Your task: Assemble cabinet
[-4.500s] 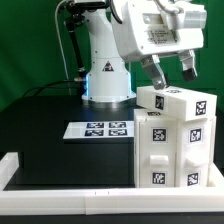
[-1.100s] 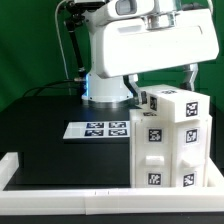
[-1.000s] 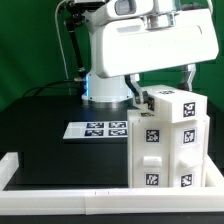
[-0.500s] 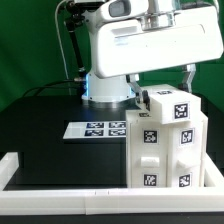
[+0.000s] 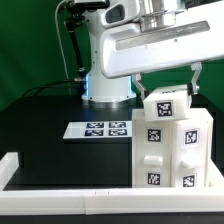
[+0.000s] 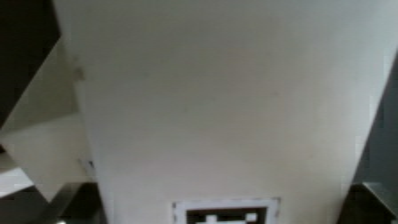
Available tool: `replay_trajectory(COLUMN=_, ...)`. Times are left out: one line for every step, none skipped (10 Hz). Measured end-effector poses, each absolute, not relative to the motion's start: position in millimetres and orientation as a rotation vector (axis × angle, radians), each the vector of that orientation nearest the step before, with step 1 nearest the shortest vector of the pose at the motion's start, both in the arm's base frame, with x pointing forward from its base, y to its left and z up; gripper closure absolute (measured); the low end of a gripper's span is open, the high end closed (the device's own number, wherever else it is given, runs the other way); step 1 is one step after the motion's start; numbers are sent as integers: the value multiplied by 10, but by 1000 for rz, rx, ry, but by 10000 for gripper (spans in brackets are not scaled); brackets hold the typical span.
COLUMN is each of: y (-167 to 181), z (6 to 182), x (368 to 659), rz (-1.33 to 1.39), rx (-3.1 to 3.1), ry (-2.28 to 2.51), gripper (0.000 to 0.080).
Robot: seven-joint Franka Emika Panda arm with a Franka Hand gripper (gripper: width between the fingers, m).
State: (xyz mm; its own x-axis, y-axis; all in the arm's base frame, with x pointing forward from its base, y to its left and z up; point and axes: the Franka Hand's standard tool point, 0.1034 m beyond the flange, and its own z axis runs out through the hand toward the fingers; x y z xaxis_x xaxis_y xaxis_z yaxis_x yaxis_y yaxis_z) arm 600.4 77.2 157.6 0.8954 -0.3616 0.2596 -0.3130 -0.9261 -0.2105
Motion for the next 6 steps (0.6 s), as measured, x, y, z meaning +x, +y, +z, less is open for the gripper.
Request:
replay_trajectory(y=761, z=1586, x=6019, rz=-469, rx=-2833, ry=687, gripper=242)
replay_trajectory(y=757, z=1589, x=6022, rz=-469, rx=-2819, ry=724, gripper=242)
replay_trajectory(y=747, z=1591, x=6025, rz=-462, rx=-2795, ry=788, gripper=242)
replay_trajectory(y=739, z=1592, x=6026, rz=-452, rx=-2760, ry=876, gripper=242)
replay_trajectory(y=734, z=1592, x=6027, rz=-445, rx=-2737, ry=932, gripper=242)
replay_trajectory(y=732, z=1592, x=6027, rz=-438, rx=-2713, ry=982, gripper=242)
